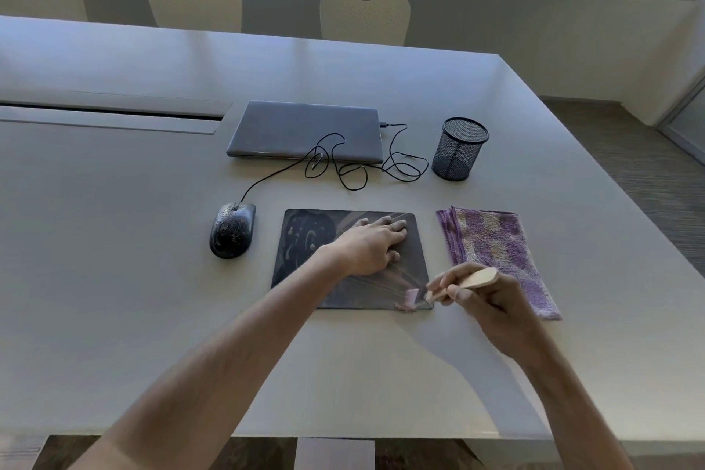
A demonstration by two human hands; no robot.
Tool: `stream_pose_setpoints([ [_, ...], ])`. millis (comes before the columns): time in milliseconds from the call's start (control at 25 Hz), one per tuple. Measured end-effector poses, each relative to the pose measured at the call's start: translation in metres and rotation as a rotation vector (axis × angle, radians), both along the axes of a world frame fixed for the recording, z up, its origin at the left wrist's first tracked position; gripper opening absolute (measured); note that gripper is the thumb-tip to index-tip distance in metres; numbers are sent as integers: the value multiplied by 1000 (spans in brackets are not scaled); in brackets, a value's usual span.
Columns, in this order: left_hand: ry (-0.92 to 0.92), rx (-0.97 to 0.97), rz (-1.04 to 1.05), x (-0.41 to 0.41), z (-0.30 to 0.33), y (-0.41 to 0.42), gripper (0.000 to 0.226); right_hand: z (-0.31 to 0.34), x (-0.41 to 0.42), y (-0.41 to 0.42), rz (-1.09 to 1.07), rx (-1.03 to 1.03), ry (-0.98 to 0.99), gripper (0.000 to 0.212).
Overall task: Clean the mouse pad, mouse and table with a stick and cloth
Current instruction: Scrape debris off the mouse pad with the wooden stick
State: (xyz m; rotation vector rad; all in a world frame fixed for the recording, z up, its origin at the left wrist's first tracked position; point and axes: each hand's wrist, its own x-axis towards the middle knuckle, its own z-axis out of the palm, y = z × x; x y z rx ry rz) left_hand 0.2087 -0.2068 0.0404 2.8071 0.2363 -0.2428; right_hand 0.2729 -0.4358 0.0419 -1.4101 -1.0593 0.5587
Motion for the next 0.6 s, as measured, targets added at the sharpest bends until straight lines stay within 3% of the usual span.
stream_pose_setpoints([
  [280, 9, 10, -2, -1, 1, -1, 55, 6, -9, 12, 173, -87, -71, 13],
  [440, 11, 17, -7, 0, 0, -1, 55, 10, 11, -7, 124, -153, -55, 11],
  [600, 9, 7, -3, 1, -1, 0, 56, 20, 12, -14, 49, -56, -108, 12],
])
